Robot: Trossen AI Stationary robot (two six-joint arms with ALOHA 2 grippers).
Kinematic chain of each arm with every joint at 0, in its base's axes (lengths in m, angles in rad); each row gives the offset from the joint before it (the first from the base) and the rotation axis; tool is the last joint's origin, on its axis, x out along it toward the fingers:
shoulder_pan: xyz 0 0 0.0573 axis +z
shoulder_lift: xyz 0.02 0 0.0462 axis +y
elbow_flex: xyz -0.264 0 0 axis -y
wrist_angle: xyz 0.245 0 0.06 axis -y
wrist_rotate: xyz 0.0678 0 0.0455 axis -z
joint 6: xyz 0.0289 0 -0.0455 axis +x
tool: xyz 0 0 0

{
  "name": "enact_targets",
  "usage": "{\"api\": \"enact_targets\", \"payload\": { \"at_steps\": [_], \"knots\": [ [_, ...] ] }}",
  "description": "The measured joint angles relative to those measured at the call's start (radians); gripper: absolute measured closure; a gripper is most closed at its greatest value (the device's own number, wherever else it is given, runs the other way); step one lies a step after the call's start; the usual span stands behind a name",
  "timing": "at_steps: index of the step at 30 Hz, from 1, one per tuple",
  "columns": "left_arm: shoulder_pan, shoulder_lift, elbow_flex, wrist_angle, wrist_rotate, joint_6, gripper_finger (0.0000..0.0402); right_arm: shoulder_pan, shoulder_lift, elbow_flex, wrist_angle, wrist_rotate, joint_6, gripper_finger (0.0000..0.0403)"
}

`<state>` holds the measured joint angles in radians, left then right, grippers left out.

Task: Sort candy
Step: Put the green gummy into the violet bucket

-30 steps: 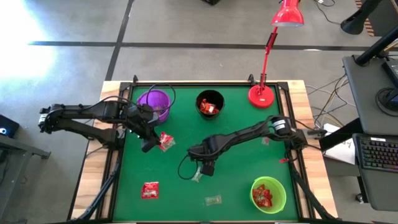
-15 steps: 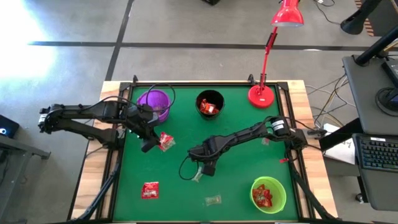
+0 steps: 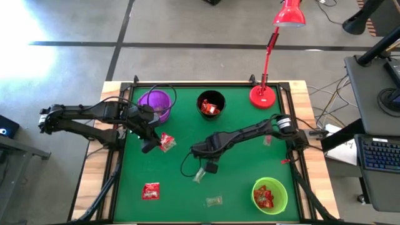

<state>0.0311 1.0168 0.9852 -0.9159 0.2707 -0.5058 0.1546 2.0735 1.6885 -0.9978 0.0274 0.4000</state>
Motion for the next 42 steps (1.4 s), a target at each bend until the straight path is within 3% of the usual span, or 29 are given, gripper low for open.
{"api": "enact_targets", "payload": {
  "at_steps": [6, 12, 23, 31, 42],
  "knots": [
    [0.003, 0.003, 0.0, 0.02, -0.02, 0.06, 0.0303, -0.028, -0.115, 0.004, 0.073, 0.004, 0.0, 0.039],
    [0.006, 0.004, 0.0, 0.099, -0.086, 0.163, 0.0303, -0.071, -0.225, 0.005, 0.251, 0.002, -0.014, 0.039],
    [0.04, 0.039, 0.001, 0.294, -0.195, 0.259, 0.0303, -0.122, -0.288, 0.006, 0.494, -0.002, -0.061, 0.039],
    [0.063, 0.088, 0.001, 0.398, -0.192, 0.288, 0.0303, -0.134, -0.288, 0.005, 0.503, -0.002, -0.063, 0.039],
    [0.063, 0.145, 0.001, 0.447, -0.096, 0.317, 0.0303, -0.142, -0.288, 0.005, 0.502, -0.002, -0.062, 0.039]
  ]
}}
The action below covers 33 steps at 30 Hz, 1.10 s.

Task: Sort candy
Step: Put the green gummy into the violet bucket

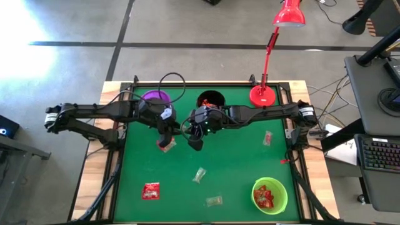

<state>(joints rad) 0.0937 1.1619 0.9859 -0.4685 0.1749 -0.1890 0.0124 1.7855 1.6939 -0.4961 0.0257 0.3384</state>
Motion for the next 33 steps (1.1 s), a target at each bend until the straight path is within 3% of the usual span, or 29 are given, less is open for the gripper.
{"api": "enact_targets", "payload": {
  "at_steps": [13, 23, 26, 33],
  "knots": [
    [0.024, -0.003, 0.0, 0.05, -0.005, 0.034, 0.0309, 0.0, 0.0, 0.0, 0.0, 0.002, 0.018, 0.039],
    [0.024, 0.023, 0.0, 0.053, -0.008, 0.059, 0.039, 0.0, 0.0, -0.001, -0.01, 0.001, 0.02, 0.039],
    [0.024, 0.026, 0.0, 0.052, -0.008, 0.068, 0.0396, 0.0, 0.0, -0.001, -0.01, 0.001, 0.047, 0.0388],
    [0.025, 0.021, 0.0, 0.05, -0.016, 0.069, 0.0399, -0.018, 0.0, -0.001, 0.0, -0.003, 0.057, 0.0327]
  ]
}}
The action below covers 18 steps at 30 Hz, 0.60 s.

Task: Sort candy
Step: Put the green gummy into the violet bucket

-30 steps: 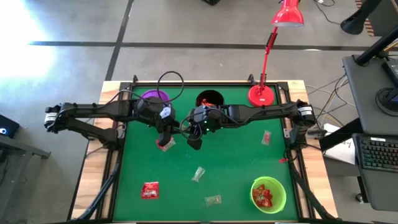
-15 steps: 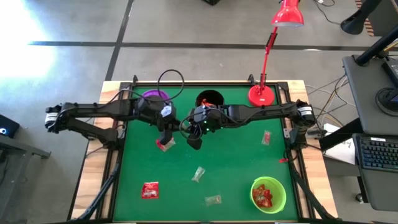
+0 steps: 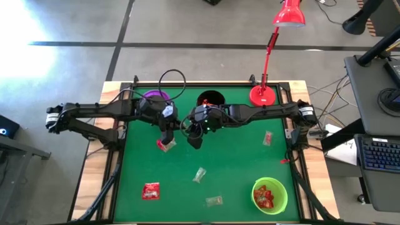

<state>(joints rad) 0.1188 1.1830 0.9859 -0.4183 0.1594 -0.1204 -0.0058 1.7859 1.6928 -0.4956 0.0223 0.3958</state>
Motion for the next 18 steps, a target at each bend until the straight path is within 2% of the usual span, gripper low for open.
{"api": "enact_targets", "payload": {
  "at_steps": [5, 8, 12, 18],
  "knots": [
    [0.002, -0.002, 0.0, -0.054, -0.003, 0.011, 0.0401, -0.008, 0.0, 0.0, 0.008, 0.005, -0.003, 0.0274],
    [0.002, -0.016, 0.0, -0.13, -0.056, 0.014, 0.0401, -0.015, -0.004, 0.002, -0.015, 0.007, -0.007, 0.0255],
    [0.003, -0.048, 0.0, -0.228, -0.156, 0.027, 0.0401, -0.023, -0.004, 0.002, -0.044, 0.007, -0.005, 0.0242],
    [0.018, -0.117, -0.001, -0.34, -0.304, 0.029, 0.0401, -0.024, -0.005, 0.002, -0.053, 0.006, -0.003, 0.0245]
  ]
}}
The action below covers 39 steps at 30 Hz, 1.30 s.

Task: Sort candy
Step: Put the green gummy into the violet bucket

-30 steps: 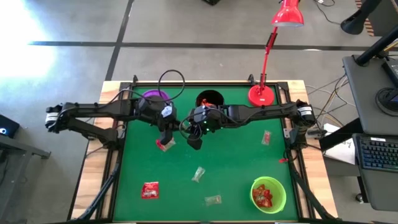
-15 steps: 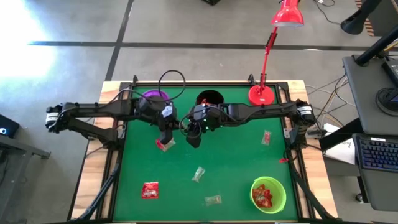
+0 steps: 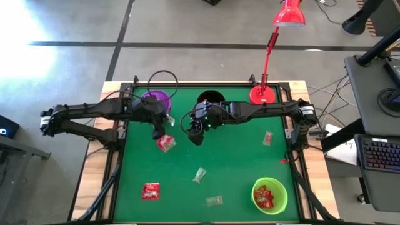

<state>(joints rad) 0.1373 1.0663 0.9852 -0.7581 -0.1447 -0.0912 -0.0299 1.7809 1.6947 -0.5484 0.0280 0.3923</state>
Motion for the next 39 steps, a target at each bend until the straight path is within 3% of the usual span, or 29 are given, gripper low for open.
{"api": "enact_targets", "payload": {
  "at_steps": [5, 10, 24, 39],
  "knots": [
    [0.021, -0.078, 0.0, -0.053, -0.06, -0.003, 0.0401, 0.0, 0.0, 0.0, -0.004, -0.001, 0.0, 0.0248],
    [0.062, -0.125, 0.0, -0.2, -0.197, 0.001, 0.0401, -0.001, 0.0, 0.0, -0.004, -0.001, 0.0, 0.0245],
    [0.196, -0.084, 0.0, -0.279, -0.197, 0.045, 0.0399, -0.001, 0.002, 0.0, -0.005, -0.001, 0.0, 0.0243],
    [0.212, -0.001, 0.0, -0.279, -0.194, 0.072, 0.0351, -0.001, 0.003, 0.0, -0.013, -0.001, 0.0, 0.0243]
  ]
}}
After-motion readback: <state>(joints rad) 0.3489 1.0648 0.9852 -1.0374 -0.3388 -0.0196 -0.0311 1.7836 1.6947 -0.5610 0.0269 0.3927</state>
